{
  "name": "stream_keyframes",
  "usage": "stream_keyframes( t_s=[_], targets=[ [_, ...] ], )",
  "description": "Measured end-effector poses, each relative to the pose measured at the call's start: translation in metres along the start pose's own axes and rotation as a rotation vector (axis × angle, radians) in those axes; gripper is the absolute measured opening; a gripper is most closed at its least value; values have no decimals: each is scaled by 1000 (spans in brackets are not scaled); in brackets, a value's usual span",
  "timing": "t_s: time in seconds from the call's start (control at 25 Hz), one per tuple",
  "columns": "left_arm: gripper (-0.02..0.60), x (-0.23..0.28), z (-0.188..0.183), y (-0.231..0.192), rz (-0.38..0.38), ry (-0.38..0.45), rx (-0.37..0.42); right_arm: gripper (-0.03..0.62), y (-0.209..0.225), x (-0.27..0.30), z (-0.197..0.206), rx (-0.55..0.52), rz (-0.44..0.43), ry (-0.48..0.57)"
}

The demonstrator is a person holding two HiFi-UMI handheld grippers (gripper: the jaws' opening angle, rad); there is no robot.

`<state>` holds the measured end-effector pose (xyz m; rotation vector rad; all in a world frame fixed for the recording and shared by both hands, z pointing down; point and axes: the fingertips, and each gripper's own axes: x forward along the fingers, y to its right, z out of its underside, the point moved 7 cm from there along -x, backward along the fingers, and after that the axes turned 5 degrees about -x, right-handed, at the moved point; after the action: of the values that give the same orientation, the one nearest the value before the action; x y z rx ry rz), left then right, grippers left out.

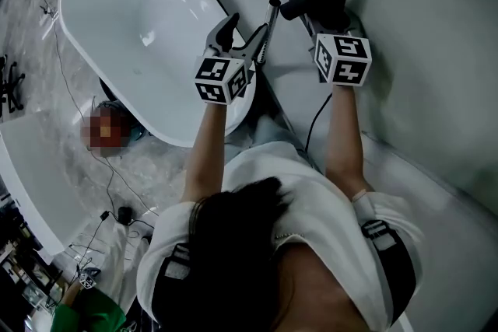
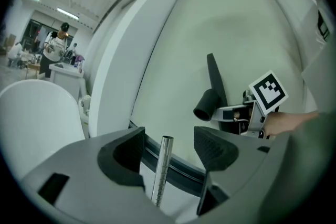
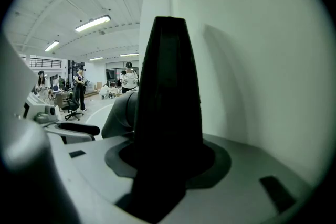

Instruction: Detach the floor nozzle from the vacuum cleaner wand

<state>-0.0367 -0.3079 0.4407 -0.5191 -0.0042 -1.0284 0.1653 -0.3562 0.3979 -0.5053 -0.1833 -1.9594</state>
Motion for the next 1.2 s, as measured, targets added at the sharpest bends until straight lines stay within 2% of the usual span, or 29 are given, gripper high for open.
stream_keyframes(
  t_s=[0.2, 0.28, 0.4, 0.64, 0.76, 1.04, 1.2],
  targets=[
    [279, -18, -11, 13, -3, 39, 38, 207, -10, -15, 10, 29, 52, -10],
    [247, -23, -11, 13, -9, 51, 37, 207, -14, -19, 16, 40, 65, -12],
    [166, -29, -11, 17, -14, 45, 34, 207, -16, -25, 24, 55, 82, -18],
    [117, -38, -17, 24, -31, 78, 67, 207, -21, -41, 29, 59, 113, -17],
    [77, -43, -19, 28, -27, 88, 57, 207, -29, -46, 35, 61, 118, -23],
    [8, -57, -15, 36, -42, 79, 51, 207, -40, -65, 50, 64, 137, -38],
    [5, -66, -8, 42, -33, 46, 36, 207, -48, -79, 58, 77, 160, -37]
  ],
)
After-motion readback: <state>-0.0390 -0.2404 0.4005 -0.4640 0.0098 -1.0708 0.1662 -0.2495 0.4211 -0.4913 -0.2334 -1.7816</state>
